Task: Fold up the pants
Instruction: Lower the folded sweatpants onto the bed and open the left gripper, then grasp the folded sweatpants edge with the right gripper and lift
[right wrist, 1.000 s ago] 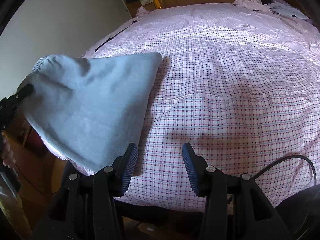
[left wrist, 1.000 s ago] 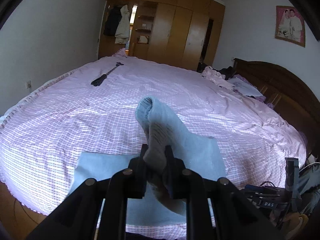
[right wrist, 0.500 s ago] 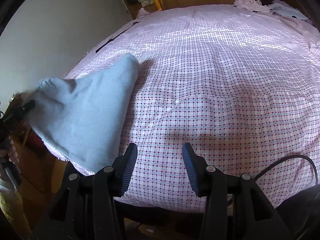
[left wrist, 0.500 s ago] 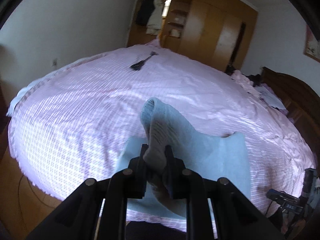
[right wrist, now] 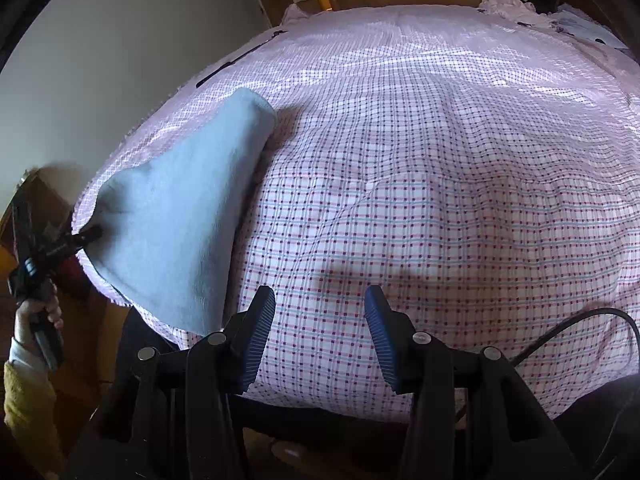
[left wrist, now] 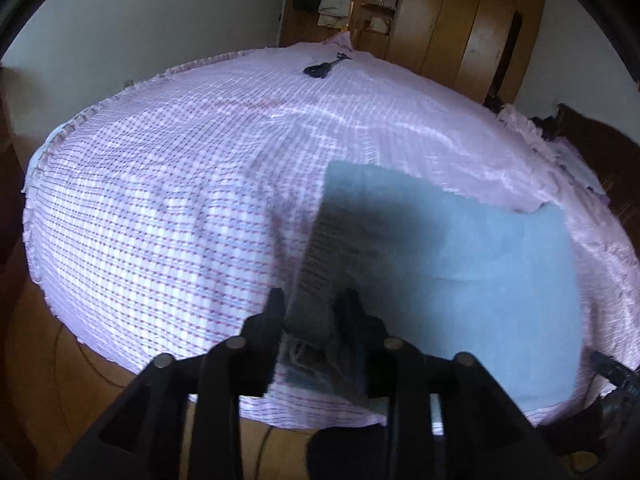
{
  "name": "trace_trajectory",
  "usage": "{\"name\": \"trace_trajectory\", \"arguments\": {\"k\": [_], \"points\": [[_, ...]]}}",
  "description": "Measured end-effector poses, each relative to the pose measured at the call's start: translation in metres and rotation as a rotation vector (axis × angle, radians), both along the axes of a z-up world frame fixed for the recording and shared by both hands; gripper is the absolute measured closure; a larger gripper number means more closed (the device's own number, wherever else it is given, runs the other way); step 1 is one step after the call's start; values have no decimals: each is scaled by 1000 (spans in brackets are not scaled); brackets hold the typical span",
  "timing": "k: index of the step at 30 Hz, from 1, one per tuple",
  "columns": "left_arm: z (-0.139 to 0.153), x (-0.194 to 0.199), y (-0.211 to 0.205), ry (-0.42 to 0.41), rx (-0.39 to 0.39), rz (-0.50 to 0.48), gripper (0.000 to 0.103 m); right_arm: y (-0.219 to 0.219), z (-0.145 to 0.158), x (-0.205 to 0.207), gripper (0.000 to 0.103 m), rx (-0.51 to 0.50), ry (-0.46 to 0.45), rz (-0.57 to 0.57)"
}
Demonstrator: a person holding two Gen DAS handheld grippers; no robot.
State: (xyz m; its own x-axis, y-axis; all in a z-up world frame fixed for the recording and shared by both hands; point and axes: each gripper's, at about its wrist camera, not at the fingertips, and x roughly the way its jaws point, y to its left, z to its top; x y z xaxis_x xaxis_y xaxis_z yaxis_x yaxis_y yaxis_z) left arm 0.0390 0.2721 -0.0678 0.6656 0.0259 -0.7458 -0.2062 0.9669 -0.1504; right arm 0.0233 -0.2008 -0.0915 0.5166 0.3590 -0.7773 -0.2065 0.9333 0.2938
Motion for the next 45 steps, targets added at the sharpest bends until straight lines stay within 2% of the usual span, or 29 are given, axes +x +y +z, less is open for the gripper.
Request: {"name": "trace_trajectory", "arguments": {"k": [1, 2, 6, 8, 12, 16, 18, 19, 20, 22, 24, 29, 33, 38, 39, 42, 45], "points": [[-2, -1, 3, 3, -1, 6, 60, 1, -1, 0, 63, -1, 4, 5], [-3, -3, 6, 4, -11, 10, 58, 3, -4, 1, 63, -2, 11, 9], [11, -16, 11, -15, -42, 5, 58, 7, -7, 10, 63, 11, 38, 23], [22, -19, 7, -23, -16, -7, 58, 11, -4, 19, 63, 28, 49, 36], [45, -19, -11, -46, 84, -10, 59, 25, 5, 33, 63, 50, 52, 66], [57, -18, -24, -74, 84, -24, 59, 40, 7, 40, 60, 109, 74, 94], [60, -19, -31, -102, 111, -18, 59, 49, 5, 44, 60, 132, 90, 114], [60, -20, -36, -117, 119, -23, 60, 53, 4, 46, 60, 134, 90, 118], [58, -18, -39, -119, 112, -36, 66, 57, 3, 49, 60, 130, 83, 123], [50, -11, -43, -104, 79, -66, 72, 63, -1, 53, 60, 120, 73, 119], [35, -2, -47, -59, 48, -93, 72, 67, -7, 59, 60, 126, 79, 112], [4, 12, -57, 34, 30, -111, 72, 69, -35, 70, 60, 151, 108, 99], [-7, 18, -65, 54, 67, -117, 72, 58, -44, 68, 60, 241, 86, 113], [-13, 25, -69, 66, 81, -112, 71, 58, -43, 70, 60, 232, 91, 122], [-12, 24, -69, 66, 81, -110, 71, 58, -41, 69, 62, 242, 93, 117], [-11, 25, -71, 77, 80, -113, 71, 60, -39, 69, 81, 284, 114, 127], [-7, 22, -71, 82, 79, -124, 71, 61, -33, 66, 89, 292, 98, 133]]}}
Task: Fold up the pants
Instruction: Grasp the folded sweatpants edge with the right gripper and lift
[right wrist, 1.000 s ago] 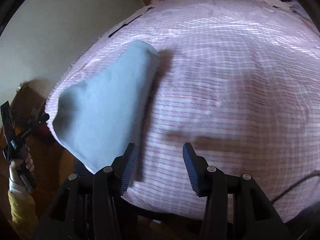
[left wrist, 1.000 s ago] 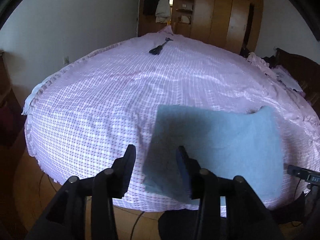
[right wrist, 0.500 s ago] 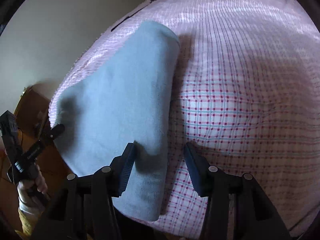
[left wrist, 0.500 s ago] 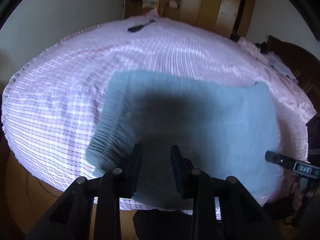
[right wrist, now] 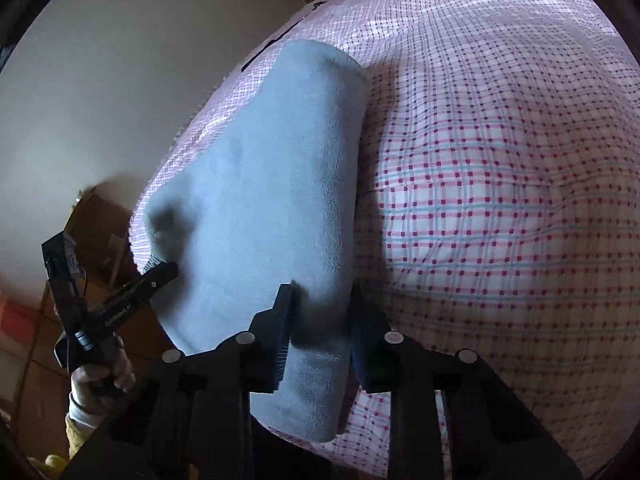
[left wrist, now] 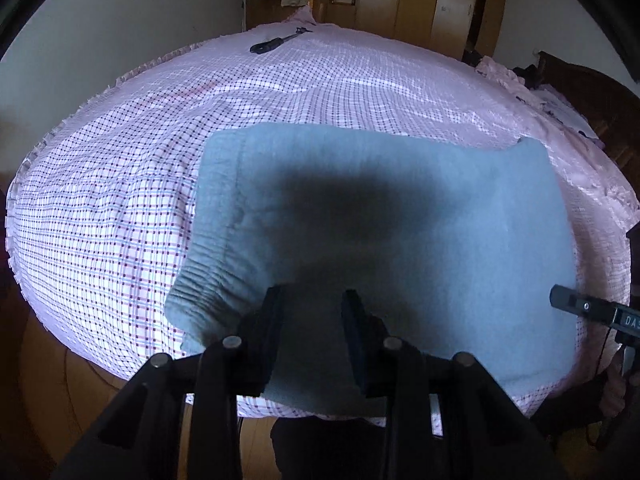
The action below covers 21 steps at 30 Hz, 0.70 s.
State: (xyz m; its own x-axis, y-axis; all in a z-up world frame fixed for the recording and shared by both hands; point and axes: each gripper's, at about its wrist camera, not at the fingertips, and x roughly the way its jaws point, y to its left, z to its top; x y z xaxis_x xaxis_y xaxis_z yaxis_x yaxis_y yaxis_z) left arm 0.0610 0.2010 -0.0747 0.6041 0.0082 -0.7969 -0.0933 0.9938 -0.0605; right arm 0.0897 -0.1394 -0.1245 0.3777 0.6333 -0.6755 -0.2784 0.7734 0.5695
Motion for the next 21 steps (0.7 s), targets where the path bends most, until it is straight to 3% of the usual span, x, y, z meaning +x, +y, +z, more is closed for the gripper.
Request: {"name": "trace_trajectory", "arguments": {"k": [5, 21], "points": [[8, -14, -3, 0, -2, -15, 71, 1, 19, -5, 96, -3, -55, 5], [31, -19, 5, 3, -12, 15, 71, 38, 93, -22, 97, 47, -221, 129]]}}
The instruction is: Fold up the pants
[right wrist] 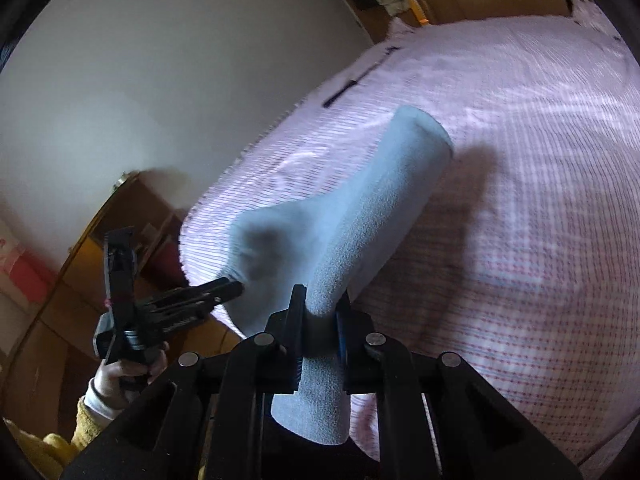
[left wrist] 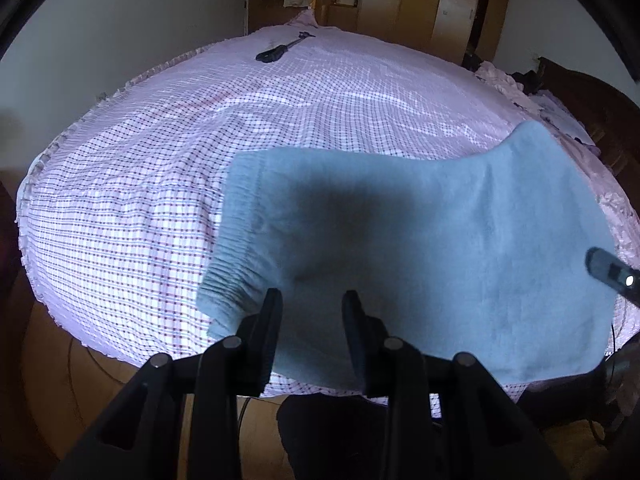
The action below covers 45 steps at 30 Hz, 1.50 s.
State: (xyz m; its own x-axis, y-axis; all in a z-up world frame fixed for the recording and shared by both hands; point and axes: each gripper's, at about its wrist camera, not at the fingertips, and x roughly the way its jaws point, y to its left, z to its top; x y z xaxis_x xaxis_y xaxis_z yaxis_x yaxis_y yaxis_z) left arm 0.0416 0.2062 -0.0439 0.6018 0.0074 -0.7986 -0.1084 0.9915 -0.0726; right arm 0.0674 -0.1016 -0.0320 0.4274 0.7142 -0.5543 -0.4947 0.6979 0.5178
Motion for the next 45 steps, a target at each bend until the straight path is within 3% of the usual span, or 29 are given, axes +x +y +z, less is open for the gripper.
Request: {"name": "trace_trajectory", "arguments": {"k": [4, 9, 15, 24, 33, 40, 45], "points": [[4, -1, 9, 2, 11, 28, 71, 19, 17, 0, 97, 13, -22, 39], [14, -3, 27, -3, 12, 58, 71, 40, 27, 17, 97, 116, 40, 121], [25, -4, 49, -15, 46, 83, 71, 83, 36, 26, 97, 108, 29, 186], [28, -3, 76, -30, 34, 127, 71, 150, 23, 32, 97, 71, 55, 268], [13, -5, 94, -10, 25, 160, 71, 193, -13, 49, 97, 18, 117, 279], [17, -11, 103, -24, 22, 180, 70, 210, -27, 57, 86, 3, 162, 260], [27, -13, 102, -46, 6, 180, 62, 201, -19, 52, 79, -6, 142, 254]]}}
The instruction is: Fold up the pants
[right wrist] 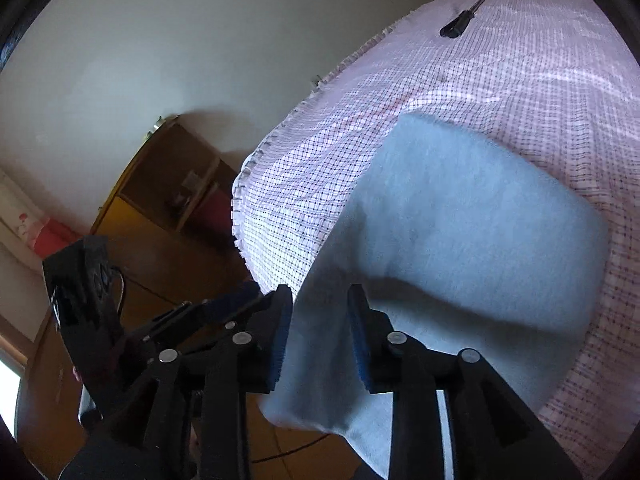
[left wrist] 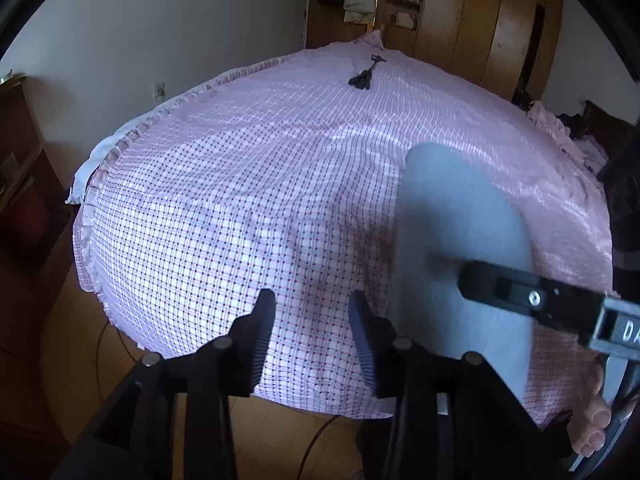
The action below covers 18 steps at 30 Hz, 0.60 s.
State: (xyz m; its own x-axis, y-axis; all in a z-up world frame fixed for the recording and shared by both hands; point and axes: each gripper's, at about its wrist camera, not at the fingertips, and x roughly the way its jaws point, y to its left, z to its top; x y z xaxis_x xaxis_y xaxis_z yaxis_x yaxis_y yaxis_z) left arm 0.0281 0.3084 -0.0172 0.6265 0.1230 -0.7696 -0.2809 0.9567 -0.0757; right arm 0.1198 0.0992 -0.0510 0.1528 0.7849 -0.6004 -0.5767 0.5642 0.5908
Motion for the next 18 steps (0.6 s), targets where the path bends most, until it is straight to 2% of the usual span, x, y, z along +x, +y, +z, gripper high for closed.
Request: {"name": "trace_trajectory", "arguments": {"k": [3, 5, 8, 11, 13, 18], "points": [[7, -1, -2, -33, -46, -26, 55, -16, 4, -5, 76, -21, -28, -10], [10, 1, -5, -54, -96, -58, 45, -27, 5, -7, 72, -50, -55, -32], [9, 10, -10, -52, -161, -99, 43, -51, 4, -11, 65, -106, -93, -84], [1, 22, -17, -18, -173, -130, 43, -75, -3, -14, 63, -157, -110, -137], [-7, 31, -20, 8, -185, -149, 43, -84, -11, -10, 62, -171, -93, -165], [-30, 50, -22, 73, -202, -174, 43, -88, -43, 5, 62, -163, 42, -178]]}}
